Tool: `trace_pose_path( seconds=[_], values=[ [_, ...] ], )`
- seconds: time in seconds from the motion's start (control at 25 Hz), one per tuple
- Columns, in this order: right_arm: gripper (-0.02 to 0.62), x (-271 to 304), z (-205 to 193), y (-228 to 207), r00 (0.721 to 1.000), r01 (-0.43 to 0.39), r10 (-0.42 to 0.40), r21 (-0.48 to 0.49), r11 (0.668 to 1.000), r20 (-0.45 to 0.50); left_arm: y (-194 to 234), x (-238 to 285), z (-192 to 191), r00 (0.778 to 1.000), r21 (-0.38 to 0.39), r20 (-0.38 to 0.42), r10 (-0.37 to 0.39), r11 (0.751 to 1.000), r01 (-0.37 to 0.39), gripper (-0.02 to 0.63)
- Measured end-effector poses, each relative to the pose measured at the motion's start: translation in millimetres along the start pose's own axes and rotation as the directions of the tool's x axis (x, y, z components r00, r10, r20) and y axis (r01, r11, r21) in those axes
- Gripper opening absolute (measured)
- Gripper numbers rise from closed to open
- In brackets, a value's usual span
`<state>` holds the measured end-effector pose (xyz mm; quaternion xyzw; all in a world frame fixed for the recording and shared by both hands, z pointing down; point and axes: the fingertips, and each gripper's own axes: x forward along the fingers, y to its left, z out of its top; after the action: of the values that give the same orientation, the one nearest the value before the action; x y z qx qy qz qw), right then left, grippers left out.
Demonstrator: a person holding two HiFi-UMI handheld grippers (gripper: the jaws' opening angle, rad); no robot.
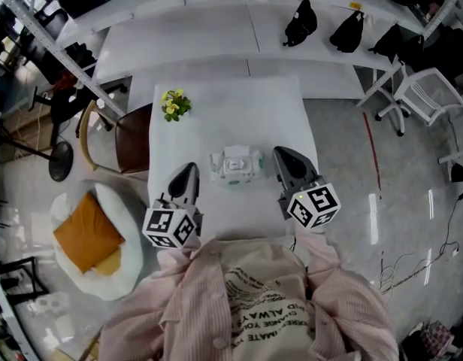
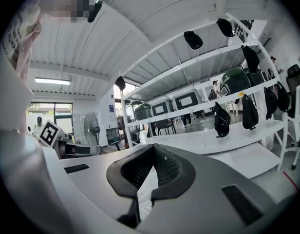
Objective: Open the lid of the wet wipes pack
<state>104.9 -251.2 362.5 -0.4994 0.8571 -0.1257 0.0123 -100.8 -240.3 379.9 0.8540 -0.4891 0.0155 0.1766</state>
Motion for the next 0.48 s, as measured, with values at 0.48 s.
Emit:
trace_pose_path(
  seconds=[0.48],
  values=[
    [0.000, -9.6, 9.2, -8.5, 0.998, 0.047, -0.047, 0.000, 0.999, 0.037, 9.5, -8.8, 16.8, 0.998, 0.018, 0.049, 0.041, 0.999, -0.042, -0.001]
  ],
)
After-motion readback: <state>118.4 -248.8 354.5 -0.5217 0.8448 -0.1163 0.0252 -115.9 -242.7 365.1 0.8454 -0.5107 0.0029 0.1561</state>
